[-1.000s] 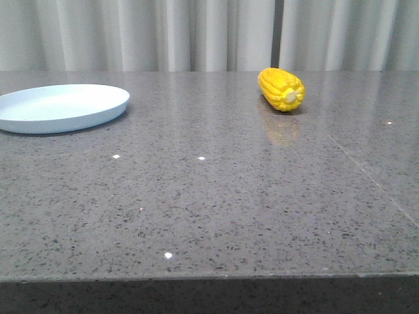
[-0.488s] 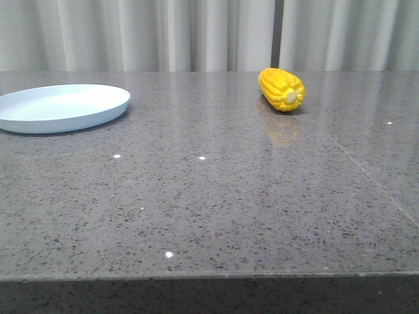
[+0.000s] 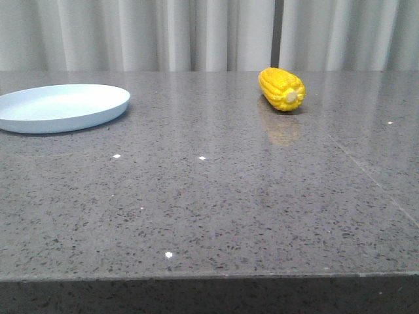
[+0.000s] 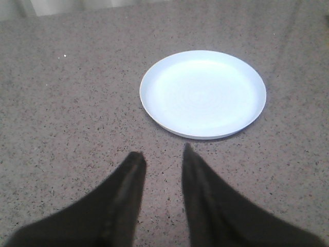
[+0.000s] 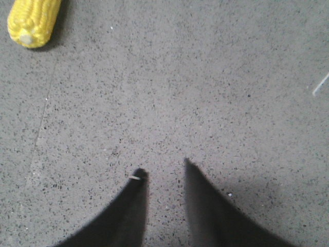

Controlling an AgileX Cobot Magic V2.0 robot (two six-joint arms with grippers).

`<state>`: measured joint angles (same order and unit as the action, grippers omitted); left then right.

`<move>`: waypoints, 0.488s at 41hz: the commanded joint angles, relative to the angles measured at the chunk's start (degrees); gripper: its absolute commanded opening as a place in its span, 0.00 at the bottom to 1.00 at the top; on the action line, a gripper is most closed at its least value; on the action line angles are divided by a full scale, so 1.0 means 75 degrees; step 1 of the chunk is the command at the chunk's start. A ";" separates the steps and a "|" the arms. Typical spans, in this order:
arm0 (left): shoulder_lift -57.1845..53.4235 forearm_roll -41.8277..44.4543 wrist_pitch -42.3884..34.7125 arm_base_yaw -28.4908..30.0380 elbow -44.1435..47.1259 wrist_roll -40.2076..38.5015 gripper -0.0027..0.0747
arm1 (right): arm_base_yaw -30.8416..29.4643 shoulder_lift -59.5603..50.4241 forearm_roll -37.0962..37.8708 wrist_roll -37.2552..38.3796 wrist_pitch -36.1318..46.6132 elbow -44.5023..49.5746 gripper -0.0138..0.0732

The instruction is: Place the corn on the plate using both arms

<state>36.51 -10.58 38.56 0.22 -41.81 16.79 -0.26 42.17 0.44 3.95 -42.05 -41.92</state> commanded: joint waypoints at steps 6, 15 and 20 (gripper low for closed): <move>0.0987 -0.0088 -0.0087 -0.0066 -0.0606 -0.0058 0.68 | -0.0037 0.0185 0.0093 -0.0081 0.0491 -0.0244 0.74; 0.2873 -0.0076 0.0501 -0.0019 -0.1631 -0.0058 0.67 | -0.0037 0.0185 0.0093 -0.0081 0.0483 -0.0244 0.73; 0.4022 -0.0211 0.0684 0.0289 -0.2249 -0.0058 0.67 | -0.0037 0.0185 0.0093 -0.0081 0.0483 -0.0244 0.73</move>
<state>62.52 -10.61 45.32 1.07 -54.13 16.79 -0.26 43.52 0.44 3.82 -42.05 -41.92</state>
